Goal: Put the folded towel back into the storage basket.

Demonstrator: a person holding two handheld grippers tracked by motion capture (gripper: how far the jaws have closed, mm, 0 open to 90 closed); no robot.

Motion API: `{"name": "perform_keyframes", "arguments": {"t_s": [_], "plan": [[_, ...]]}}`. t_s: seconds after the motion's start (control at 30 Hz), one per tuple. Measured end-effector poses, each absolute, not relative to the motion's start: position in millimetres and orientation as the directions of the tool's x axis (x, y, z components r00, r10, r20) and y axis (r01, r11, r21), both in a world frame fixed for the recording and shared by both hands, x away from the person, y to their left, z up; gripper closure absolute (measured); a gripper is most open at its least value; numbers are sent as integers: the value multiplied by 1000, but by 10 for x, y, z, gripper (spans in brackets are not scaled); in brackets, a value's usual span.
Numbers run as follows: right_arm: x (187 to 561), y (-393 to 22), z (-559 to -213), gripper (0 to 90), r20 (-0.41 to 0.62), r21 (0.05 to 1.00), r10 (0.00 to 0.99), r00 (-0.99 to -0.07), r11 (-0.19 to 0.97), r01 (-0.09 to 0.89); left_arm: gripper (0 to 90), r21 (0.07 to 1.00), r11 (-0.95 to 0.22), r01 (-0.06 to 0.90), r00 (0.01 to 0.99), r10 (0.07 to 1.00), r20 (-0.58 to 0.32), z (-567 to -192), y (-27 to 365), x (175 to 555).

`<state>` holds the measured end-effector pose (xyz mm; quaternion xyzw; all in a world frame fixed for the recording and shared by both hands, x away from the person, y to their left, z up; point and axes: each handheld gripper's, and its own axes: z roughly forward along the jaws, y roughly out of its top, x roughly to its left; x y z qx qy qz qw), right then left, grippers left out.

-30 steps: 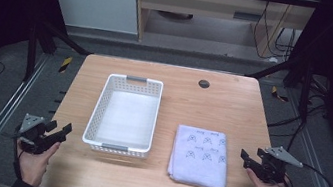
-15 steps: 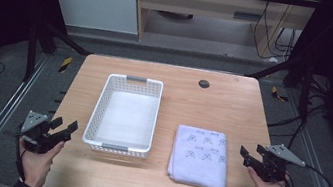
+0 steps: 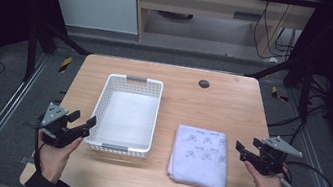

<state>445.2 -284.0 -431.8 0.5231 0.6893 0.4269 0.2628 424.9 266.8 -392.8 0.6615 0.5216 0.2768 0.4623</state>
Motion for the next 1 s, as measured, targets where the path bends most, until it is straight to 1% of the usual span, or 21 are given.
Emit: {"name": "perform_keyframes", "arguments": {"t_s": [0.37,0.53,0.83,1.0], "plan": [[4490,-2804,-4235,359,95,873,937,-336,84,480,342,913,-75,401,371,924,-88,-3807,2263,4288],[4501,-2783,-4171,369,96,878,932,-349,86,471,343,916,-108,388,417,906,-70,-3788,2036,4279],[4547,-2708,-4121,386,84,878,923,-374,109,467,346,913,-130,386,474,878,-75,-3802,1755,4267],[4577,-2658,-4098,389,75,877,918,-390,126,465,348,907,-153,392,515,854,-78,-3855,1537,4263]]}}
